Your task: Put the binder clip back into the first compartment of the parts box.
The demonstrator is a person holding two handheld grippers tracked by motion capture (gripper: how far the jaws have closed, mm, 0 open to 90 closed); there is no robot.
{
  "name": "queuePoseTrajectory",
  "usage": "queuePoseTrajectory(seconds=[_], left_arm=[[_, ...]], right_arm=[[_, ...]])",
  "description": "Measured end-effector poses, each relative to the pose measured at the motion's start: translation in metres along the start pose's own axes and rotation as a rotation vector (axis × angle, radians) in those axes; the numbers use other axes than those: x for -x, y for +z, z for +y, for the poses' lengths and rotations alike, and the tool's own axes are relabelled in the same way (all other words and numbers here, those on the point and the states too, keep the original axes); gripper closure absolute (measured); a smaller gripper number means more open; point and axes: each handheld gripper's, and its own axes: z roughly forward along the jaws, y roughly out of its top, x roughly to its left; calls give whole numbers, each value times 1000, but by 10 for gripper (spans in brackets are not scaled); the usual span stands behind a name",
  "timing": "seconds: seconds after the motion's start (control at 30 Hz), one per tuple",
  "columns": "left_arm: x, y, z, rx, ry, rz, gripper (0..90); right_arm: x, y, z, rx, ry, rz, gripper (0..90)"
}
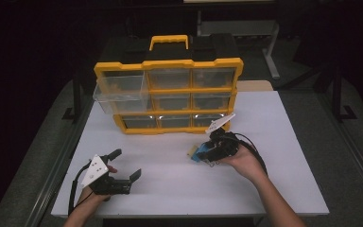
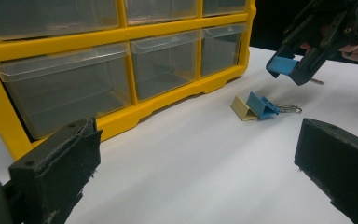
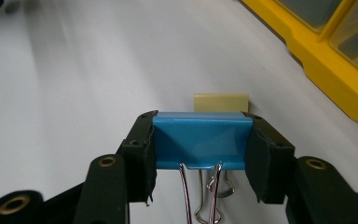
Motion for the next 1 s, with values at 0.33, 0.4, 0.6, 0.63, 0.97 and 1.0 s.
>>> queuePoseTrajectory(seconds=[0.33, 0.4, 0.6, 0.63, 0.97, 1.0], left_arm=[[0, 0, 0, 0, -4, 15, 0], [0, 0, 0, -1, -2, 14, 0], [0, 1, 0, -8, 12, 11, 0], [0, 1, 0, -7, 11, 11, 0], [0, 1, -1, -5, 4, 11, 0], [1, 1, -1, -5, 4, 10, 0]], right_arm=[[-4, -6, 13, 16, 4, 22, 489], [-4, -8, 16, 23, -1, 25, 489], [-5, -11, 24, 29, 5, 44, 489], [-5, -12, 25, 31, 3, 47, 489], [-8, -18, 44, 40, -7, 67, 489], [-8, -18, 44, 40, -7, 67, 489]])
